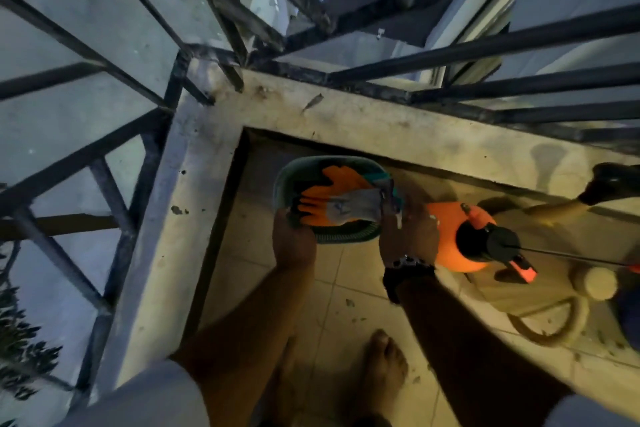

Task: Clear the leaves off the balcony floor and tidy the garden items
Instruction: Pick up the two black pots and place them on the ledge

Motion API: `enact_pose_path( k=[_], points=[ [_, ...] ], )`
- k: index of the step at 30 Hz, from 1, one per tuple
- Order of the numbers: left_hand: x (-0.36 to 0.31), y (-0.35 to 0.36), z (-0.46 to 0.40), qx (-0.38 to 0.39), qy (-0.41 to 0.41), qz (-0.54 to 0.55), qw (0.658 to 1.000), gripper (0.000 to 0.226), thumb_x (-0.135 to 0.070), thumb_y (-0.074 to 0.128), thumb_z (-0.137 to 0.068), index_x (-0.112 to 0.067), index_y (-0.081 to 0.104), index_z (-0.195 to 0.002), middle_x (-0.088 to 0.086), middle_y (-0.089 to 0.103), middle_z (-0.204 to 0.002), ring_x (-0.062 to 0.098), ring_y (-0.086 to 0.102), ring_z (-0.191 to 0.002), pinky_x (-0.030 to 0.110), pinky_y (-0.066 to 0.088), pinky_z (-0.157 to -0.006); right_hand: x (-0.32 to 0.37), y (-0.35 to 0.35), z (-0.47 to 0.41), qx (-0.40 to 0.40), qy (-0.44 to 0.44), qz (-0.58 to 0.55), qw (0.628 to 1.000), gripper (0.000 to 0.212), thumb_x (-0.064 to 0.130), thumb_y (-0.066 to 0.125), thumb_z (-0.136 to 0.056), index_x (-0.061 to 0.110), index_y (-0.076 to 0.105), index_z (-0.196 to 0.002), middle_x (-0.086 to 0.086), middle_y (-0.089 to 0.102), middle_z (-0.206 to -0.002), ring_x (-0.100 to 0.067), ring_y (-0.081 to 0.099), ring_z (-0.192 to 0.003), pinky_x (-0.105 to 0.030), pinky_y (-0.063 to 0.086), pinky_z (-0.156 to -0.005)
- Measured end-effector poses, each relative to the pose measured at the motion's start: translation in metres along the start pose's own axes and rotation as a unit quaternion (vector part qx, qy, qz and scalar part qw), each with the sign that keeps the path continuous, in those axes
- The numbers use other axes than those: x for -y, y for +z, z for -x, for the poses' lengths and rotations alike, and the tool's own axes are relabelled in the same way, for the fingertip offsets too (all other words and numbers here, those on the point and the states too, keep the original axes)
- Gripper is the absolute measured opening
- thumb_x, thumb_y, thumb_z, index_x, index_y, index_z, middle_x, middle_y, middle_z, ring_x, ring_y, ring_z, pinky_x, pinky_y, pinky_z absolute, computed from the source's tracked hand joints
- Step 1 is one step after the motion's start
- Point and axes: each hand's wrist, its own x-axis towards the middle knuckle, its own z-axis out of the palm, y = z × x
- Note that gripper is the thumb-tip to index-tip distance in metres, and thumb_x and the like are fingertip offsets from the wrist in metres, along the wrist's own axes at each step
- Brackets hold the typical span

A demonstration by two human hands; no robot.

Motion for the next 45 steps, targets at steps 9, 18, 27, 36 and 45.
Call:
enact_pose_path(
  k=[9, 18, 27, 36, 45],
  points=[
    [-0.059, -0.114, 0.172, 0.103, -0.07, 0.004, 0.992, 0.057, -0.003, 0.053, -0.093, -0.019, 0.041, -0.146, 0.005, 0.042, -0.146, 0.025, 0.054, -0.115, 0.03, 0.052, -0.078, 0.013, -0.168, 0.155, 0.087, 0.25, -0.221, 0.938, 0.024, 0.007, 0.062, -0.087, 0.03, 0.067, -0.092, -0.005, 0.074, -0.088, -0.025, 0.069, -0.077, -0.041, 0.057, -0.07],
    [-0.198, -0.219, 0.361, 0.16, -0.002, -0.078, 0.984, 0.025, -0.014, 0.057, -0.095, -0.018, 0.065, -0.117, 0.018, 0.064, -0.119, 0.031, 0.063, -0.099, 0.044, 0.053, -0.083, 0.077, -0.416, 0.26, 0.109, 0.327, -0.435, 0.832, 0.017, 0.005, 0.052, -0.096, 0.007, 0.057, -0.112, -0.01, 0.063, -0.082, -0.022, 0.055, -0.065, -0.029, 0.045, -0.054],
    [-0.271, -0.236, 0.484, 0.387, 0.04, -0.146, 0.91, 0.023, -0.001, 0.054, -0.094, -0.013, 0.06, -0.112, 0.007, 0.072, -0.09, 0.019, 0.068, -0.08, 0.029, 0.049, -0.066, 0.078, -0.485, 0.399, -0.051, 0.346, -0.528, 0.774, 0.019, 0.008, 0.05, -0.095, 0.009, 0.063, -0.109, -0.013, 0.068, -0.108, -0.03, 0.064, -0.092, -0.042, 0.055, -0.078],
    [-0.206, -0.252, 0.579, 0.52, 0.104, -0.325, 0.783, 0.025, -0.001, 0.051, -0.096, -0.012, 0.062, -0.115, 0.005, 0.067, -0.099, 0.019, 0.063, -0.086, 0.032, 0.048, -0.073, 0.047, -0.462, 0.569, -0.236, 0.388, -0.636, 0.624, 0.019, 0.014, 0.052, -0.096, 0.011, 0.066, -0.108, -0.009, 0.07, -0.105, -0.029, 0.067, -0.097, -0.042, 0.058, -0.08],
    [-0.078, -0.233, 0.692, 0.601, 0.122, -0.443, 0.654, 0.022, -0.005, 0.053, -0.097, -0.017, 0.063, -0.114, 0.007, 0.067, -0.108, 0.02, 0.065, -0.091, 0.033, 0.051, -0.073, -0.025, -0.444, 0.749, -0.395, 0.415, -0.686, 0.448, 0.014, 0.017, 0.054, -0.095, 0.013, 0.063, -0.105, -0.01, 0.067, -0.097, -0.025, 0.064, -0.08, -0.035, 0.057, -0.066]
  ],
)
